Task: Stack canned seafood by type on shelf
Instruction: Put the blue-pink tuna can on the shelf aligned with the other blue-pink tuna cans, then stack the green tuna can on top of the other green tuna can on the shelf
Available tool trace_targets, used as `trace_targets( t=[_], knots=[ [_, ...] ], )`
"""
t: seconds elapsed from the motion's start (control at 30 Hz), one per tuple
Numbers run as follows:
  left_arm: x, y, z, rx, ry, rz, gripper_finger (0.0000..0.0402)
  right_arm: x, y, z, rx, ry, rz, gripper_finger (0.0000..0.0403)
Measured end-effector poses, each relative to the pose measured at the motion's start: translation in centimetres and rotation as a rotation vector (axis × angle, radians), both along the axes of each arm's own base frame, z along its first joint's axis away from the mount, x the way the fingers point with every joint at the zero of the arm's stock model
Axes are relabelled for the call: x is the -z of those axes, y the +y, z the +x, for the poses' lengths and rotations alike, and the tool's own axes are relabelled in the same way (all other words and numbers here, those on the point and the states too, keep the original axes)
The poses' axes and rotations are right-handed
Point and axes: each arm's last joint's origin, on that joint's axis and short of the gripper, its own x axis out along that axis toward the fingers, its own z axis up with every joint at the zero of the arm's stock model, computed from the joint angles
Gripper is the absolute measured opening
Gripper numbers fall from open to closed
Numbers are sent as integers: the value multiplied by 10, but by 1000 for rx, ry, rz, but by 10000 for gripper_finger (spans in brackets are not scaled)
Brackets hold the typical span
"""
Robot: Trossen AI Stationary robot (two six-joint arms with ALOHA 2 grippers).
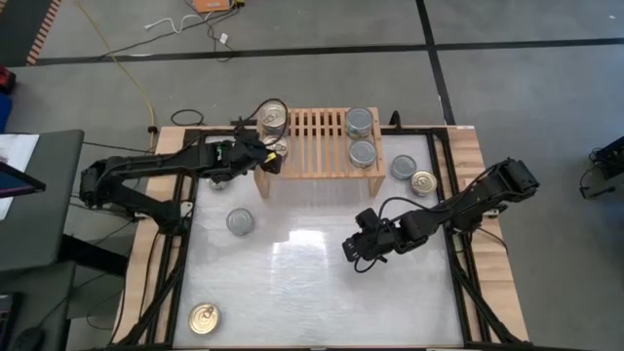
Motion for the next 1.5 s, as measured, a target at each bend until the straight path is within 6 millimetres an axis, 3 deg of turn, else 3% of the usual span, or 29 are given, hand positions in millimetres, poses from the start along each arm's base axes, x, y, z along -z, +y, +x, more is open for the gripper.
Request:
trace_targets(
  t=[0.27, 0.8, 1.2, 1.5],
  knots=[
    [0, 9, -3, -32, 8, 8, 283, 0, 3, -1, -7, -1, 3, 102],
    [1, 7, 0, 48, -3, -47, 283, 0, 3, -1, -6, -2, 5, 102],
    [-17, -2, -16, 93, -55, -20, 283, 0, 4, -1, -5, -4, 7, 102],
    [-19, -6, -19, 116, -51, -24, 283, 0, 4, -1, -5, -3, 6, 102]
  ],
)
